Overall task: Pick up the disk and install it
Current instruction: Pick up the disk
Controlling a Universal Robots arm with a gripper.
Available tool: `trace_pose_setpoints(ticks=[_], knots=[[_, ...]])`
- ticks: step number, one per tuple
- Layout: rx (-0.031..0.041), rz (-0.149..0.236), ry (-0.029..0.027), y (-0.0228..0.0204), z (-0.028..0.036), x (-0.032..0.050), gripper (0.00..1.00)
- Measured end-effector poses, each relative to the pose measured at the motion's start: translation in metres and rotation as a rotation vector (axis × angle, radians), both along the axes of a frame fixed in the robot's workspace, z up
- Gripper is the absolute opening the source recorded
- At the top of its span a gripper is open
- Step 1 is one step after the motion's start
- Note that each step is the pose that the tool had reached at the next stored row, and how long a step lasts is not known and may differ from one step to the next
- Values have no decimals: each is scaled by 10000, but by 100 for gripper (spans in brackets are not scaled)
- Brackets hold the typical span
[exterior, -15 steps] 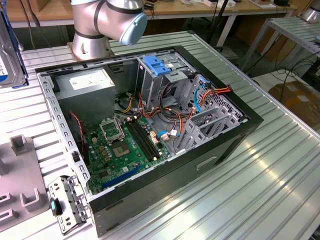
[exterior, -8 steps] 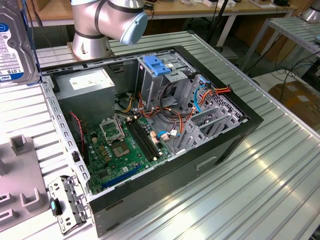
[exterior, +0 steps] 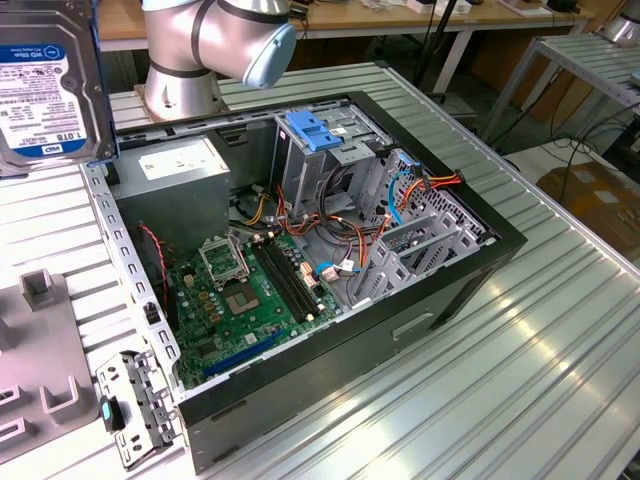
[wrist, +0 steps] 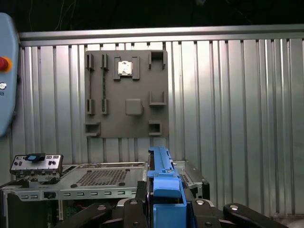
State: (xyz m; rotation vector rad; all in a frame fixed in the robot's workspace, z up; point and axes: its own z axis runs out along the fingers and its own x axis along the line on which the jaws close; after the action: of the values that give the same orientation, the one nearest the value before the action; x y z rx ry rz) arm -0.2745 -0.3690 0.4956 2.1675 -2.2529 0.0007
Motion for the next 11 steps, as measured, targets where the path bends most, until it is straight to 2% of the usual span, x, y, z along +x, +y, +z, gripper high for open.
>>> trace_pose_setpoints(ticks=[2, 6, 8, 11], knots=[[-1, 0, 0, 0, -1, 85, 37], [-8, 0, 2, 0, -1, 190, 37], [-17, 0, 4, 0, -2, 314, 37], [-23, 0, 6, 0, -2, 421, 37]])
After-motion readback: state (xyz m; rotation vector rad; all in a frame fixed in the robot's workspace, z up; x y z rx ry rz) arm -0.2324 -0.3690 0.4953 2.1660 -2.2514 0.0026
